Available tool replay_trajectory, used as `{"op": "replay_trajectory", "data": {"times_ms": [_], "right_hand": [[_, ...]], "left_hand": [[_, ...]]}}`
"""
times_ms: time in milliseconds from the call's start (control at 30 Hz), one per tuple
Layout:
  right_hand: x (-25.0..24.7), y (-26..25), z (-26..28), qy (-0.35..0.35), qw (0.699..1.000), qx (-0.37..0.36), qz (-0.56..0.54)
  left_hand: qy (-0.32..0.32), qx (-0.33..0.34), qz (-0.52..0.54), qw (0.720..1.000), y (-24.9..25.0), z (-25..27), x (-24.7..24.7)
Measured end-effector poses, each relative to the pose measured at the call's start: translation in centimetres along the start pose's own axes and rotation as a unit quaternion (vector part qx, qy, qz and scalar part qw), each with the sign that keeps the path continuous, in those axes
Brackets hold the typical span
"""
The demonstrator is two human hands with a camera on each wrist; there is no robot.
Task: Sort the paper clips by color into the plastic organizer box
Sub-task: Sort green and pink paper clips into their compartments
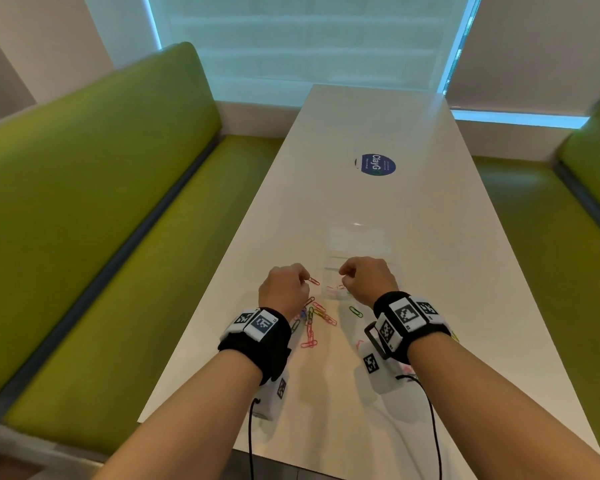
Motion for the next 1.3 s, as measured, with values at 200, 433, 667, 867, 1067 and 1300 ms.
{"op": "replay_trajectory", "data": {"times_ms": [200, 433, 667, 867, 1067, 1300], "right_hand": [[-1.0, 2.0, 1.1, 0.028, 0.999, 0.002, -0.023], [-2.1, 6.0, 3.9, 0.032, 0.999, 0.038, -0.016], [-3.0, 9.3, 6.7, 0.033, 0.997, 0.073, -0.016], [-3.1, 10.8, 8.0, 0.026, 0.996, 0.089, -0.019], [-2.8, 10.7, 8.7, 0.014, 0.996, 0.085, -0.006], [-2.8, 10.4, 9.3, -0.007, 0.997, 0.076, -0.003]], "left_hand": [[-0.028, 0.026, 0.013, 0.999, 0.9, 1.0, 0.9], [-0.155, 0.138, 0.011, 0.978, 4.8, 3.6, 4.6], [-0.223, 0.151, -0.055, 0.962, 6.6, 5.1, 6.8], [-0.218, 0.146, -0.074, 0.962, 7.1, 5.8, 6.7], [-0.217, 0.148, -0.075, 0.962, 7.1, 6.6, 6.6], [-0.204, 0.157, -0.083, 0.963, 7.3, 7.1, 6.7]]}}
Point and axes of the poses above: each hand's wrist, its own z-axis away from the middle knuckle, its own x-axis out of the palm, y = z × x, the point moved 6 cm from there along -z, towards the middle knuckle, and after that the axes turned 4 degrees about -z, right-handed, at the moved point
